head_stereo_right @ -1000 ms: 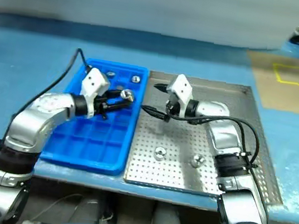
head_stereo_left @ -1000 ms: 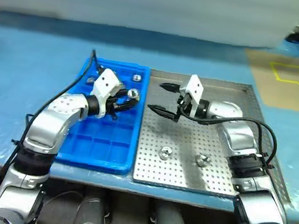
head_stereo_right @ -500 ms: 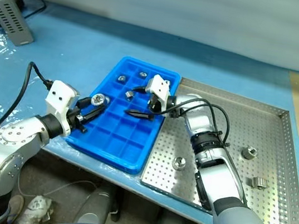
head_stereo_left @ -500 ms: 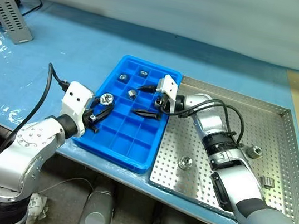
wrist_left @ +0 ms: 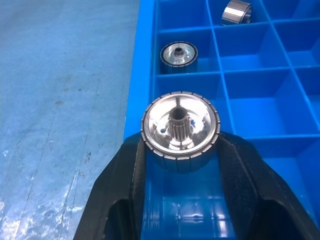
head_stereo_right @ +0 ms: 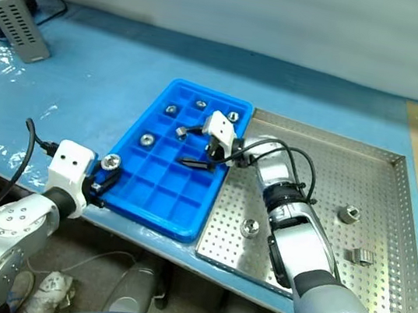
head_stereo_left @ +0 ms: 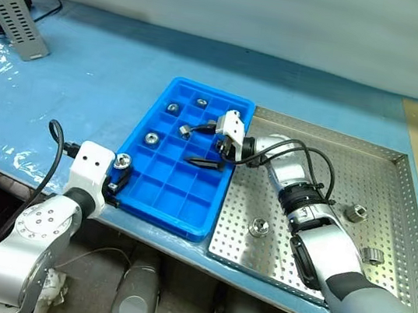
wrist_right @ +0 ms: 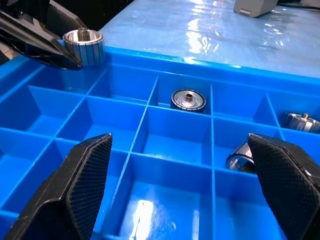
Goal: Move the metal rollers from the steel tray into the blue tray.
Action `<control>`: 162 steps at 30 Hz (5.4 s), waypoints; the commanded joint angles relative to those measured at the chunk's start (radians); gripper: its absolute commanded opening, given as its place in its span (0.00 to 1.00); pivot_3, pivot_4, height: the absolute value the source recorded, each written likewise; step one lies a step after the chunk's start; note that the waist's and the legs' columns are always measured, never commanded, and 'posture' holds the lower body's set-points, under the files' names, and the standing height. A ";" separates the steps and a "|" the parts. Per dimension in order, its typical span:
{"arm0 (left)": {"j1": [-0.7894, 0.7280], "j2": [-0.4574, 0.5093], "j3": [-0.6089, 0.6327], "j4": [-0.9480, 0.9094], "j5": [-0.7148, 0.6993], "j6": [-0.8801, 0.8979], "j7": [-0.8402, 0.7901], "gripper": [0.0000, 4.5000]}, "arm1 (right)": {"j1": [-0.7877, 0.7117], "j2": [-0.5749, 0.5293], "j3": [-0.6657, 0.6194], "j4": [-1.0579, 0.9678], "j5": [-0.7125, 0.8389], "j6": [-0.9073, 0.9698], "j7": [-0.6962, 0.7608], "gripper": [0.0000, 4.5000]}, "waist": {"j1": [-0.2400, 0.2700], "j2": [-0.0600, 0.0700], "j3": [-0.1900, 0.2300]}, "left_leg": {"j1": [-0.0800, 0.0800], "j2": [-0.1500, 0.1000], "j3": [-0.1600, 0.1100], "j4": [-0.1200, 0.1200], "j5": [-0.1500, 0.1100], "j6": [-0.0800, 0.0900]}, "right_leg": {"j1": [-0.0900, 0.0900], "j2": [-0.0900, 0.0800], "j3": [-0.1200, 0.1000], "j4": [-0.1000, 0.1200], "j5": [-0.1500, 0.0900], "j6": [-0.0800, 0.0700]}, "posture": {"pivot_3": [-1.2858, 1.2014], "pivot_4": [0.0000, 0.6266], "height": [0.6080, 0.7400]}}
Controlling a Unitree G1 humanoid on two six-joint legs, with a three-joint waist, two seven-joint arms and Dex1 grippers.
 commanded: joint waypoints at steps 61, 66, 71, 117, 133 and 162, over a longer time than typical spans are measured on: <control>-0.891 -0.040 -0.835 1.034 0.214 -0.635 -1.001 0.89 | 0.653 -0.538 -0.323 -0.893 0.090 0.480 -0.239 1.00 | -0.142 0.002 -0.002 | 0.014 0.006 0.010 -0.015 0.010 -0.007 | -0.001 0.012 0.015 -0.001 0.000 -0.004 | 0.42 0.24 1.00; -0.890 -0.088 -0.844 1.090 0.245 -0.678 -1.010 0.55 | 0.652 -0.536 -0.333 -0.923 0.110 0.500 -0.240 1.00 | -0.148 0.003 -0.002 | 0.019 0.006 0.010 -0.015 0.008 -0.010 | 0.003 0.012 0.015 -0.003 0.000 -0.004 | 0.42 0.24 1.00; -0.892 -0.128 -0.782 1.095 0.242 -0.680 -0.971 0.37 | 0.642 -0.546 -0.361 -1.002 0.205 0.588 -0.204 1.00 | -0.146 0.004 -0.003 | 0.021 0.005 0.010 -0.017 0.007 -0.009 | 0.008 0.012 0.015 -0.009 0.001 -0.005 | 0.42 0.24 1.00; -0.263 -0.065 -0.044 0.127 -0.024 0.163 -0.130 0.37 | 0.289 -0.431 -0.018 -0.519 0.070 0.367 0.163 1.00 | -0.035 -0.001 -0.001 | 0.009 0.007 0.005 -0.017 0.011 -0.007 | 0.002 0.012 0.008 -0.009 0.004 -0.011 | 0.56 0.24 1.00; -0.349 -0.006 -0.114 0.267 -0.116 0.064 -0.205 0.90 | 0.411 -0.489 -0.082 -0.686 0.092 0.444 0.083 1.00 | -0.042 -0.001 -0.001 | 0.010 0.007 0.006 -0.017 0.012 -0.008 | 0.003 0.013 0.009 -0.009 0.004 -0.011 | 0.50 0.24 1.00; -0.633 0.057 -0.361 0.684 -0.207 -0.404 -0.787 0.90 | 1.051 -0.701 -0.370 -1.416 0.210 0.850 -0.251 1.00 | -0.202 0.000 -0.002 | 0.016 0.006 0.008 -0.021 0.011 -0.008 | 0.005 0.014 0.014 -0.014 0.001 -0.005 | 0.34 0.24 1.00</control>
